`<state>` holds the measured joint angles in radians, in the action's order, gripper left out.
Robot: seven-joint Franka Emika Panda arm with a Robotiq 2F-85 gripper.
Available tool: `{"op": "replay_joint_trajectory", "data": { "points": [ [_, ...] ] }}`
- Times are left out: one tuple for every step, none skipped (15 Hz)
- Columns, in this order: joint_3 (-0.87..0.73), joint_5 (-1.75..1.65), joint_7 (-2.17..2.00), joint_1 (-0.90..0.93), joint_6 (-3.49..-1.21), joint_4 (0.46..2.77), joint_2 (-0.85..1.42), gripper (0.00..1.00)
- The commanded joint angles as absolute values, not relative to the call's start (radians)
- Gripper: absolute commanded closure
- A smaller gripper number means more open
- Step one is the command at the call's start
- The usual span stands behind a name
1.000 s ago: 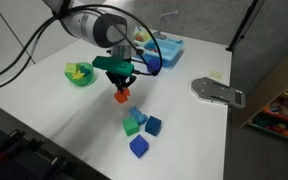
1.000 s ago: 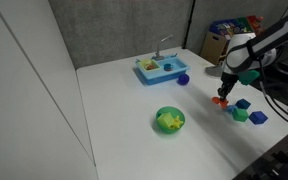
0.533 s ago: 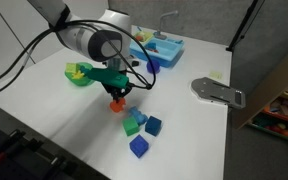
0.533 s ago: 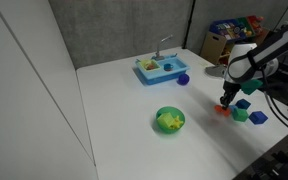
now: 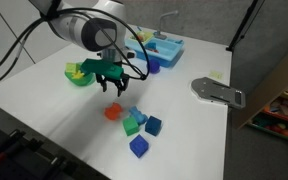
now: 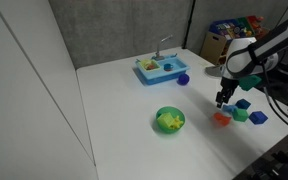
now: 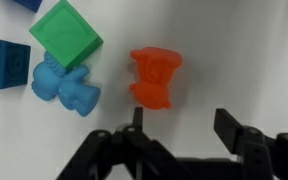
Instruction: Remove the orange toy from the bowl and put it on the table
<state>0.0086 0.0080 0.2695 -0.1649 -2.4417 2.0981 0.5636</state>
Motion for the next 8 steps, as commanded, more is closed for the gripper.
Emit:
{"op": "replay_joint_trajectory", "data": {
  "points": [
    [0.012,0.028,0.204,-0.132,-2.35,2.112,0.467,0.0],
    [0.012,0.034,0.184,-0.122,-2.315,2.105,0.448,0.0],
    [0.008,0.033,0.159,-0.108,-2.287,2.101,0.429,0.0],
    [0.006,0.035,0.137,-0.098,-2.252,2.097,0.408,0.0],
    [0.005,0.035,0.114,-0.087,-2.225,2.096,0.388,0.0],
    [0.002,0.031,0.086,-0.074,-2.196,2.1,0.361,0.0],
    [0.001,0.028,0.059,-0.063,-2.174,2.107,0.335,0.0],
    [-0.001,0.024,0.033,-0.053,-2.153,2.111,0.312,0.0]
  ]
}}
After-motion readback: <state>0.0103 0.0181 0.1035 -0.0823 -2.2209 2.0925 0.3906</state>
